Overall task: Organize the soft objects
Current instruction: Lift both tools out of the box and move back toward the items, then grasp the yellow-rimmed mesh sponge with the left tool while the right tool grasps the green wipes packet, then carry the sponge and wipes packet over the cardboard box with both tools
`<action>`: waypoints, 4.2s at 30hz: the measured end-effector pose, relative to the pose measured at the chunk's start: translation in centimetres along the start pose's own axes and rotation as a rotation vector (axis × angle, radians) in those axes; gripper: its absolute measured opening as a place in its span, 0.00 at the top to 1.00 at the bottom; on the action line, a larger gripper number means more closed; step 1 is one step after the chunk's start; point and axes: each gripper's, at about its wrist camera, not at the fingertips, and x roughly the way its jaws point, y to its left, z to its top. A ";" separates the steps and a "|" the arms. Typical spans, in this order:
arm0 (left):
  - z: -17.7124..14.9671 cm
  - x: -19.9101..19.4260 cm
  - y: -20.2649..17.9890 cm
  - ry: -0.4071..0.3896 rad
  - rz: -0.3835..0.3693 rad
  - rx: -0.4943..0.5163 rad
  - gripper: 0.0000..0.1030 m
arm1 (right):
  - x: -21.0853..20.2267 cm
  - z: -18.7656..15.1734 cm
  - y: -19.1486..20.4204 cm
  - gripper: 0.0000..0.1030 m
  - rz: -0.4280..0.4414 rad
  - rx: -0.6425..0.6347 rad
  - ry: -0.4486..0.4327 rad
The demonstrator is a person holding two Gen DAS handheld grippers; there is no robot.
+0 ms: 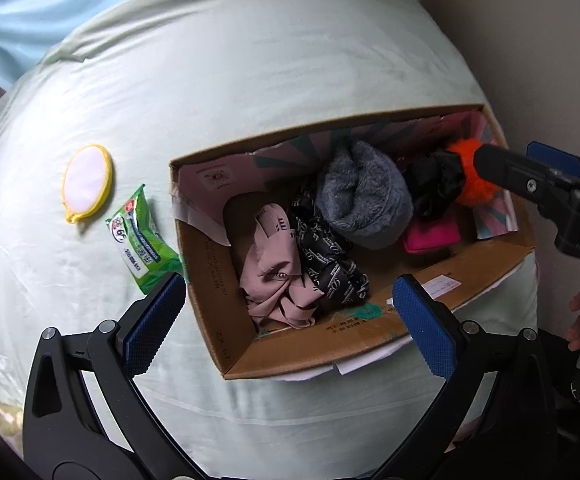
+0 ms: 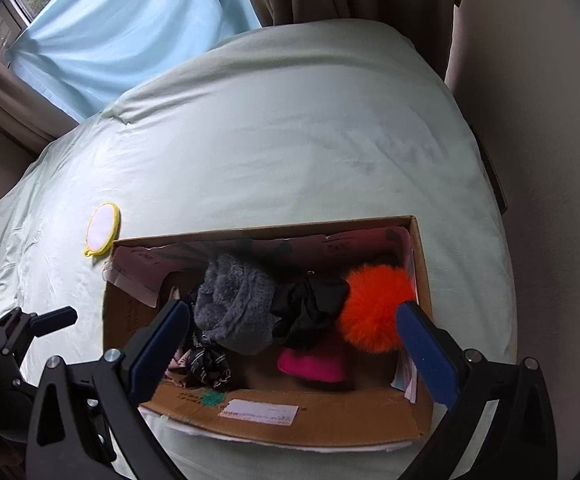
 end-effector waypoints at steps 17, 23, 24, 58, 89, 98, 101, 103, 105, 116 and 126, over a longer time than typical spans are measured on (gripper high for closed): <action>-4.0 -17.9 6.8 -0.386 -0.028 -0.044 0.00 | -17.7 -1.6 10.1 0.00 -0.046 -0.081 -0.284; -7.8 -25.2 11.7 -0.520 0.002 -0.093 0.00 | -23.6 -4.3 16.2 0.00 -0.069 -0.116 -0.388; -8.5 -26.2 12.5 -0.535 0.011 -0.099 0.00 | -24.2 -4.7 17.0 0.00 -0.071 -0.116 -0.398; -4.6 -13.4 32.8 -0.361 -0.090 0.132 0.00 | -7.7 -8.1 35.1 0.00 -0.077 -0.137 -0.355; 6.9 17.3 30.6 -0.174 -0.099 0.361 0.13 | 22.1 -4.7 31.2 0.31 -0.108 -0.178 -0.071; 7.1 16.7 31.7 -0.185 -0.117 0.346 0.30 | 22.5 -4.5 30.3 0.55 -0.126 -0.173 -0.078; 7.1 16.2 32.1 -0.192 -0.107 0.328 0.43 | 22.5 -4.2 30.3 0.61 -0.130 -0.163 -0.087; 7.5 16.0 32.8 -0.199 -0.100 0.306 0.56 | 22.3 -4.2 30.2 0.62 -0.127 -0.148 -0.091; 7.6 15.6 33.6 -0.207 -0.100 0.282 0.62 | 22.0 -4.1 30.2 0.63 -0.125 -0.141 -0.102; 7.0 7.9 34.1 -0.296 -0.088 0.262 0.64 | 16.1 -5.0 31.4 0.64 -0.114 -0.118 -0.173; 2.2 -5.5 32.9 -0.368 -0.079 0.219 0.64 | 3.9 -5.8 34.2 0.64 -0.095 -0.119 -0.255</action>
